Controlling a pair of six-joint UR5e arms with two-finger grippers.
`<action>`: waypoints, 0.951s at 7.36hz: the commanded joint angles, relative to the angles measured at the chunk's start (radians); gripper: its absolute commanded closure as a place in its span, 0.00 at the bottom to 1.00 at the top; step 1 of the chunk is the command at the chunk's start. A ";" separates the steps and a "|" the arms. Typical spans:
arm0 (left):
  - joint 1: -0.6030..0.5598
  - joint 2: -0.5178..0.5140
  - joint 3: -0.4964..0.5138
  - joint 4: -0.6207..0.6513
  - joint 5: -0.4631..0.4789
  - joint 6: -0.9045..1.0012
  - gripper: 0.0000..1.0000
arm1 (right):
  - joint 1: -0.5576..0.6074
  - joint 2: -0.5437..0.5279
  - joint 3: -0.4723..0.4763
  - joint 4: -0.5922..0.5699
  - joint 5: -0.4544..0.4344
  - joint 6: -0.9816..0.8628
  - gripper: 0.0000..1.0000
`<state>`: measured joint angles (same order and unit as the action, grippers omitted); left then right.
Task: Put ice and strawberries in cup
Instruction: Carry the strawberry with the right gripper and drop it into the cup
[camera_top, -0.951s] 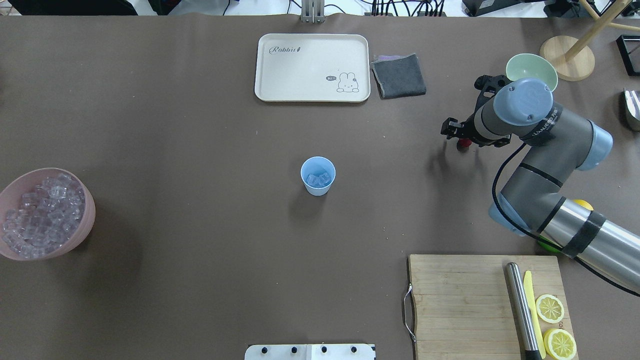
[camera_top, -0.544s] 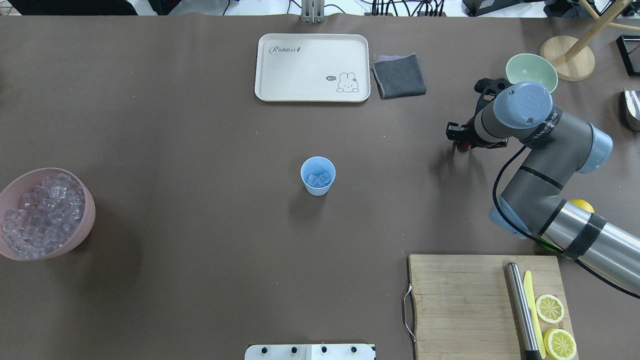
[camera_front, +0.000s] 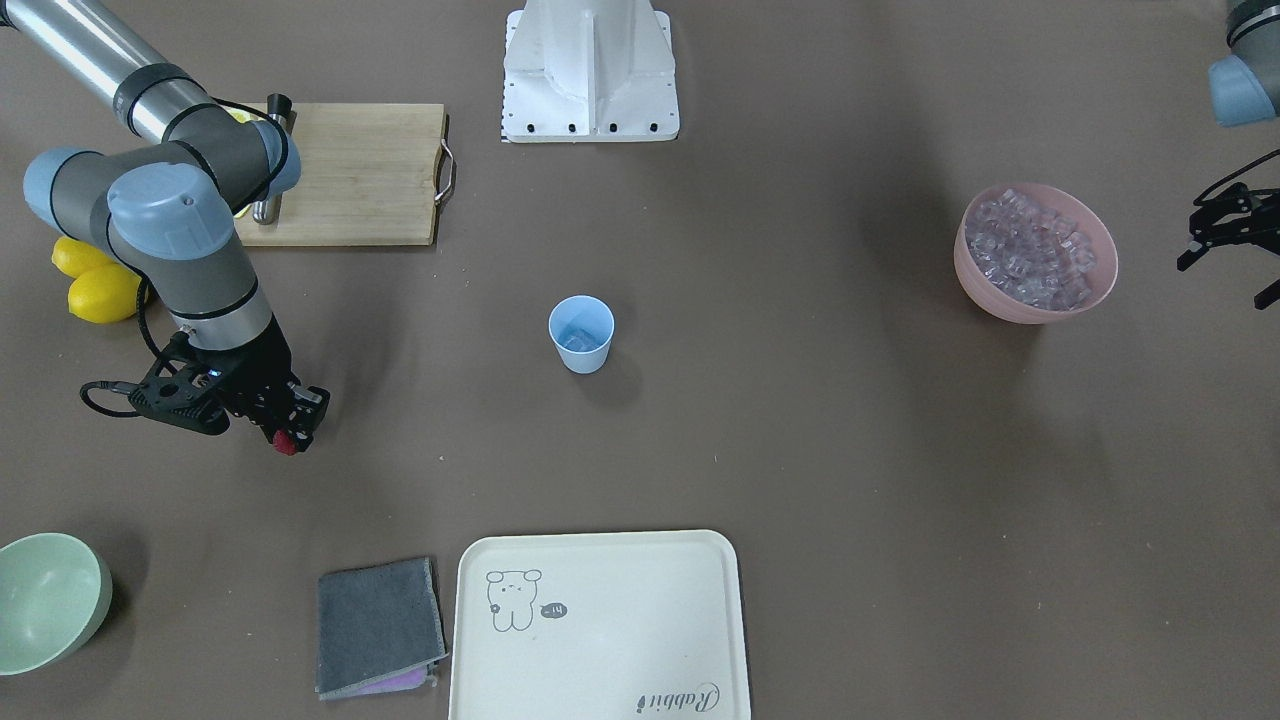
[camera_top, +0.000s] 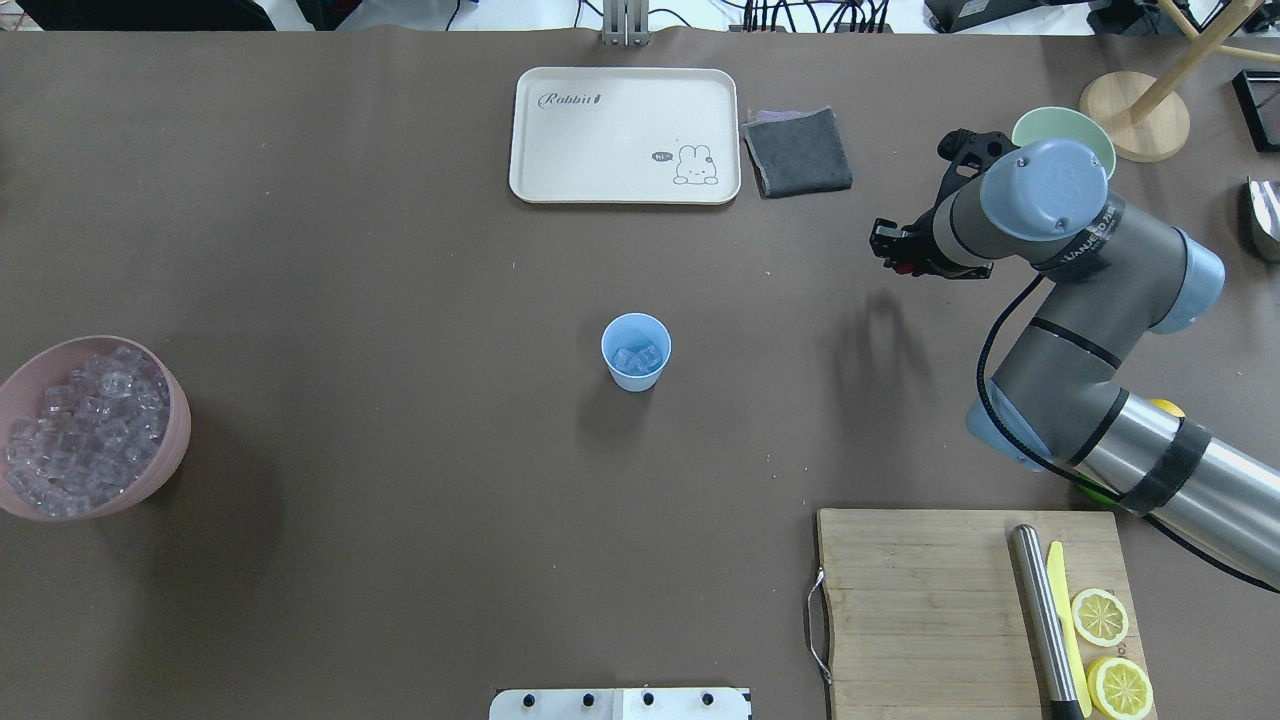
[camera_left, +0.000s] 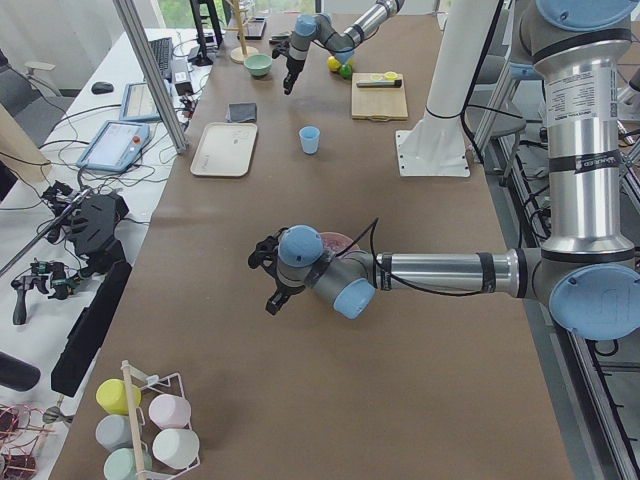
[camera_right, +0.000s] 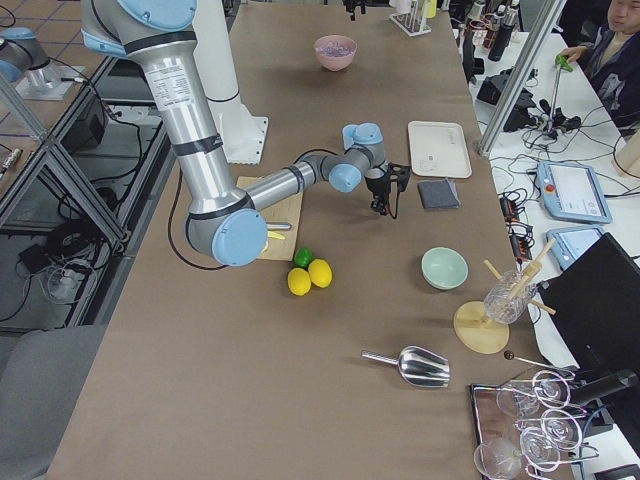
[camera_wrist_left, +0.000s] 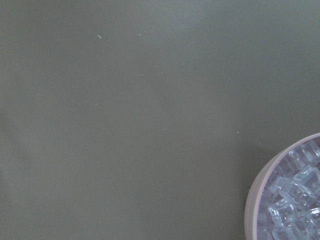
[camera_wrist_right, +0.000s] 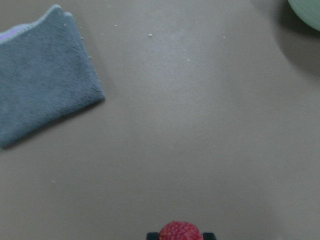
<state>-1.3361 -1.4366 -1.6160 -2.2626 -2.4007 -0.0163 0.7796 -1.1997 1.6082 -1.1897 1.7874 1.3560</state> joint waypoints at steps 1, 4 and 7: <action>0.002 -0.001 0.019 -0.025 0.000 -0.001 0.01 | -0.009 0.037 0.090 -0.036 -0.063 0.028 1.00; 0.000 0.001 0.018 -0.026 0.000 0.001 0.01 | -0.156 0.258 0.171 -0.332 -0.123 0.037 1.00; 0.000 -0.001 0.015 -0.028 0.000 0.001 0.01 | -0.296 0.324 0.153 -0.358 -0.218 0.095 1.00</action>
<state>-1.3361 -1.4371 -1.5998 -2.2891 -2.4007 -0.0154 0.5465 -0.8967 1.7688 -1.5411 1.6109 1.4398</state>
